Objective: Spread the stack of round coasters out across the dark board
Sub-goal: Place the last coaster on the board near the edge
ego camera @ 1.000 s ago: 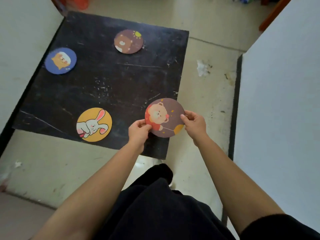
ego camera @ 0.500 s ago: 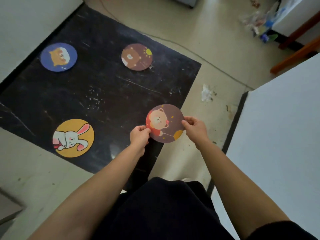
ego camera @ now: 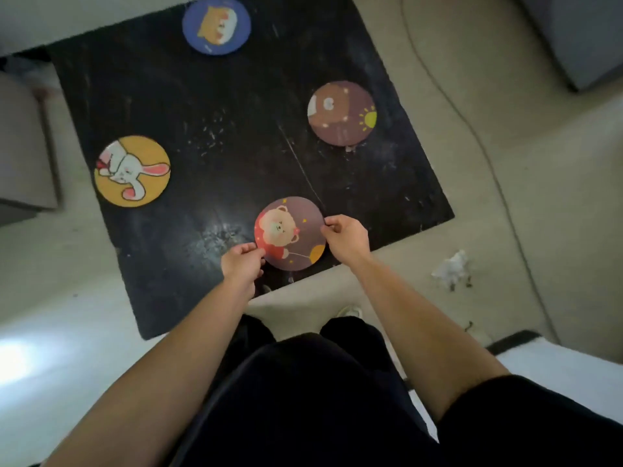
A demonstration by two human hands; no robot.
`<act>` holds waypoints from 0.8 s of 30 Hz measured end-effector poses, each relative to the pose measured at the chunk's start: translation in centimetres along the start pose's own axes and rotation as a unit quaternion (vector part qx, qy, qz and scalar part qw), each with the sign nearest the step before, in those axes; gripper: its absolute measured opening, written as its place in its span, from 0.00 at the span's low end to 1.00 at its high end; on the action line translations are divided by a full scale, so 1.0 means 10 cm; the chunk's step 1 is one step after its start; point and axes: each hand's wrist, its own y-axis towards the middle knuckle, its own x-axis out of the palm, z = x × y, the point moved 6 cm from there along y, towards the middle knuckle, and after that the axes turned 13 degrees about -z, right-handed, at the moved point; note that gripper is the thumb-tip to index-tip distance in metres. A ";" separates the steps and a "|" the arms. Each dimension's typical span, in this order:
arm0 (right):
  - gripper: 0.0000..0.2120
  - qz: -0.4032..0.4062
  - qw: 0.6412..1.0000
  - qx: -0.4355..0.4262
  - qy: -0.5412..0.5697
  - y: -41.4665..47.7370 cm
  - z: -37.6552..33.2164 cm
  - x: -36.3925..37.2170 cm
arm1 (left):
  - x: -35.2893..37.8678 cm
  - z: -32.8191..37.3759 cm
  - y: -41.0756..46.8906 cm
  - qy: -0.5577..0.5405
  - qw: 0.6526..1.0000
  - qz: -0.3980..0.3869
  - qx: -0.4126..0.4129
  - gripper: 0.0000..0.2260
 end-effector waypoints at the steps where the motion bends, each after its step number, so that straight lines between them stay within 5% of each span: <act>1: 0.15 -0.013 1.000 -0.013 -0.020 0.04 -0.04 -0.03 | 0.01 -0.02 -0.03 -0.015 1.000 0.016 0.005 0.05; 12: 0.18 -0.083 0.979 -0.022 -0.187 0.23 -0.09 -0.08 | 0.01 -0.28 -0.07 0.029 0.996 0.088 0.014 0.14; 24: 0.21 -0.081 0.981 -0.041 -0.173 0.19 -0.03 0.03 | -0.04 -0.25 -0.05 0.039 0.995 0.095 0.008 0.10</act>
